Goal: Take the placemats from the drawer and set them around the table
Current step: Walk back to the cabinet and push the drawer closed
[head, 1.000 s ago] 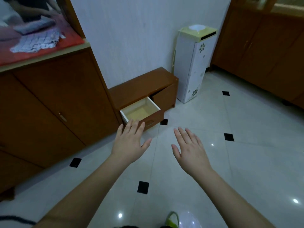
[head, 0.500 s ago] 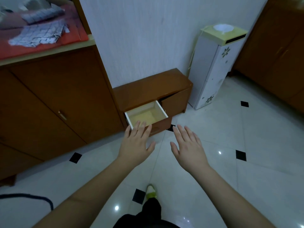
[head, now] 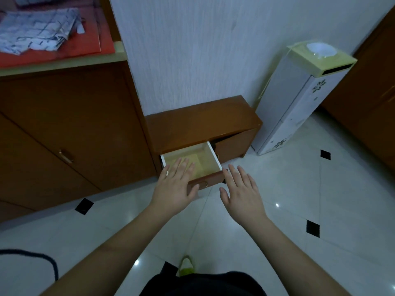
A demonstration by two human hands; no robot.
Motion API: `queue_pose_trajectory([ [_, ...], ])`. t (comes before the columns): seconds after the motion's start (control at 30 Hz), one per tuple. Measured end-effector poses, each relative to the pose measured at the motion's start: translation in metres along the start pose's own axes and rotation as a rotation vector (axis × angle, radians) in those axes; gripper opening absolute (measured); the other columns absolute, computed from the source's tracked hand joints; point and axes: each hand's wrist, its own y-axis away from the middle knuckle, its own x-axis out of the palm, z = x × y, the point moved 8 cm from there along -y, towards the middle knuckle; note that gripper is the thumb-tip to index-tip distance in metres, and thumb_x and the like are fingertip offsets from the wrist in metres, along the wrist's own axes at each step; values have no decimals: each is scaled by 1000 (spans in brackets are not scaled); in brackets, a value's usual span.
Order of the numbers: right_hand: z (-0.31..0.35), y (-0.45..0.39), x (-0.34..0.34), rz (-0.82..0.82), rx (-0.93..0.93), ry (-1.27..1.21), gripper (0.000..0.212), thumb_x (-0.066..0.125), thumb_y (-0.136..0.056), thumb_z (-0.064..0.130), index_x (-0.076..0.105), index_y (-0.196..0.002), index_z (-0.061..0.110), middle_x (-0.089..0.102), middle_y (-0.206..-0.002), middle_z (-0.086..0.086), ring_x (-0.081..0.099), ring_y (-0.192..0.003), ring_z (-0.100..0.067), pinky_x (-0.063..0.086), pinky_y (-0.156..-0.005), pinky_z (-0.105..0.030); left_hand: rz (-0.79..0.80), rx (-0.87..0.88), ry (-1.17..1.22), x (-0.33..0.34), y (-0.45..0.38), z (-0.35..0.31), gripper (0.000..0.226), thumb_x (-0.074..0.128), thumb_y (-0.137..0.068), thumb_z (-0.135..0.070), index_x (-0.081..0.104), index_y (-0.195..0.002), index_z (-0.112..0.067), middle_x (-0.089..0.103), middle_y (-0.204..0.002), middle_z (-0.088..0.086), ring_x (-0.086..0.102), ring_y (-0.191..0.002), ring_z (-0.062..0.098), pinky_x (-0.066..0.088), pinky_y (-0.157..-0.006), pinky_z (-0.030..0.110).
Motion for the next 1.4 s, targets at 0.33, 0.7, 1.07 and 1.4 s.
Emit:
queue_pose_trajectory([
  [0.33, -16, -83, 44, 71, -137, -54, 60, 35, -91, 39, 49, -143, 12, 50, -146, -9, 46, -135, -29, 40, -108, -46, 39, -127, 7, 46, -51, 33, 71, 21, -95, -58, 27, -157, -23, 25, -163, 1, 16, -152, 21, 12, -121, 44],
  [0.7, -71, -176, 116, 268, -341, -97, 61, 45, -88, 34, 46, -144, 12, 49, -146, -13, 47, -134, -33, 41, -107, -49, 126, -294, -12, 103, -126, 22, 65, 35, -96, -47, 39, -151, -13, 39, -157, 9, 34, -145, 28, 28, -117, 49],
  [1.07, -77, -205, 221, 445, -367, -68, 66, 66, -84, 31, 48, -142, 8, 50, -144, -16, 50, -131, -34, 40, -109, -49, 200, -299, 54, 199, -137, 39, 64, 39, -95, -40, 38, -151, -10, 39, -156, 12, 40, -142, 29, 23, -117, 46],
  [1.4, -80, -212, 345, 606, -165, -199, 63, 43, -101, 34, 19, -156, 14, 22, -161, -7, 21, -148, -23, 16, -119, -38, 214, -474, 123, 300, -127, 101, 62, 35, -94, -40, 46, -145, -8, 48, -148, 16, 46, -137, 34, 40, -110, 49],
])
